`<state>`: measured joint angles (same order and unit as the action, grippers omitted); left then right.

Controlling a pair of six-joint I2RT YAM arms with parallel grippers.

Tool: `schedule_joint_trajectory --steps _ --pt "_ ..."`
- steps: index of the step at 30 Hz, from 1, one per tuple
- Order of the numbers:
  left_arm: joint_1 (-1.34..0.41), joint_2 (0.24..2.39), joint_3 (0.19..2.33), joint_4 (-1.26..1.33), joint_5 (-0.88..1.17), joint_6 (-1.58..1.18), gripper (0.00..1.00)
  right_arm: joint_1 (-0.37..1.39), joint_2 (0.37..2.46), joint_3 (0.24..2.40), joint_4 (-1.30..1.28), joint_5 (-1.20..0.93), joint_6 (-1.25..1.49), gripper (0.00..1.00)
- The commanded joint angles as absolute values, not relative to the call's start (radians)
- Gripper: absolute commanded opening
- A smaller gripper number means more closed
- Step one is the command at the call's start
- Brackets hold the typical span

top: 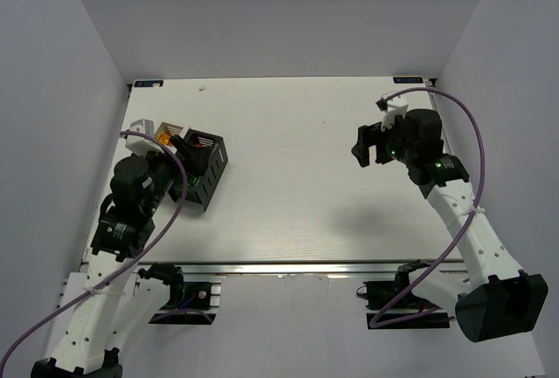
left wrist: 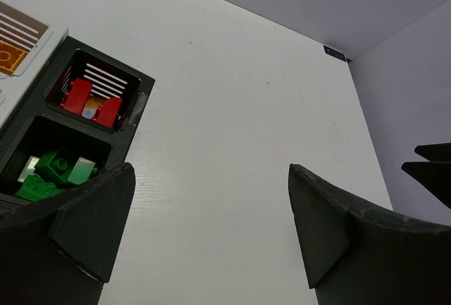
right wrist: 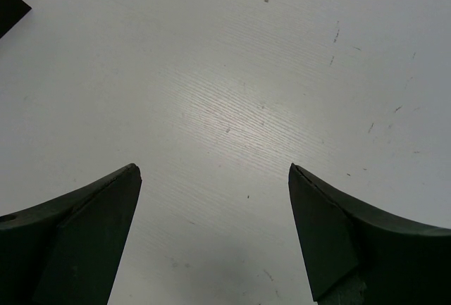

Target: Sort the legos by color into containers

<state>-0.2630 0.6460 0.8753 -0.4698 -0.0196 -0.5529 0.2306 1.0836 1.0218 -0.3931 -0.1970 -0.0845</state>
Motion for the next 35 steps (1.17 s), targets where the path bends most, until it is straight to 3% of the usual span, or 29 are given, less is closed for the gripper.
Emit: schedule_joint_trajectory --steps 1,35 --pt "-0.258 0.634 0.884 -0.483 -0.034 -0.535 0.98 0.235 1.062 1.012 -0.357 -0.21 -0.098 0.89" --pt "-0.258 0.568 0.864 -0.52 -0.089 -0.532 0.98 0.233 1.048 0.953 -0.316 -0.198 -0.107 0.89"
